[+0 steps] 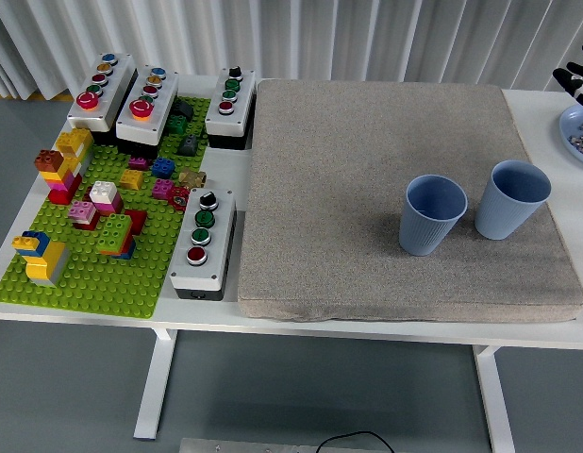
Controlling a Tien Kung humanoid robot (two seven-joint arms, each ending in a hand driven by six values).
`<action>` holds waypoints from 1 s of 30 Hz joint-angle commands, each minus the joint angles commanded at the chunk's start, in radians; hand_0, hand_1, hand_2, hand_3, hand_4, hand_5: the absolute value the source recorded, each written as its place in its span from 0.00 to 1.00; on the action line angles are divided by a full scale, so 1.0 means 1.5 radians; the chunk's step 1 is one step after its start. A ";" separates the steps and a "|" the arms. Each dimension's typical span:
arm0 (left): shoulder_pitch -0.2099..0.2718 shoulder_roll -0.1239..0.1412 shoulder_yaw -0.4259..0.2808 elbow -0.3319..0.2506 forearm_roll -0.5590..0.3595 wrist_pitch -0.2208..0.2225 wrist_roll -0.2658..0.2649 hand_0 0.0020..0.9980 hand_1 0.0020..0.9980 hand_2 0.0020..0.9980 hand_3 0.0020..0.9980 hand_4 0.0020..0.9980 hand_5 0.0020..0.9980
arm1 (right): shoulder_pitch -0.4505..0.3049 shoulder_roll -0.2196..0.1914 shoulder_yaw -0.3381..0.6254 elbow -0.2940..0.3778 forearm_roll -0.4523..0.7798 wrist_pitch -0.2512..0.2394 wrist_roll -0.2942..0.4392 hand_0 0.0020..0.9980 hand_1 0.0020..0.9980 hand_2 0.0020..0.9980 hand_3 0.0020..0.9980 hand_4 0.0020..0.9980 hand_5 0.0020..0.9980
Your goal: Pick cup pour cup place
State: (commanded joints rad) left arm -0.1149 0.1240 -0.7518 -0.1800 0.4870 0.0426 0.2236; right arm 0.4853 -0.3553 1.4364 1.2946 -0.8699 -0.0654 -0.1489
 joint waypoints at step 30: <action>-0.003 0.000 0.002 0.000 -0.002 -0.001 0.001 0.74 0.77 0.83 0.67 0.50 0.91 | 0.002 0.003 -0.002 0.010 0.018 -0.076 0.010 0.89 0.85 0.92 0.92 0.73 1.00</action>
State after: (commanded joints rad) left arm -0.1189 0.1247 -0.7491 -0.1800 0.4840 0.0412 0.2243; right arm 0.4886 -0.3502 1.4326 1.3098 -0.8423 -0.1794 -0.1344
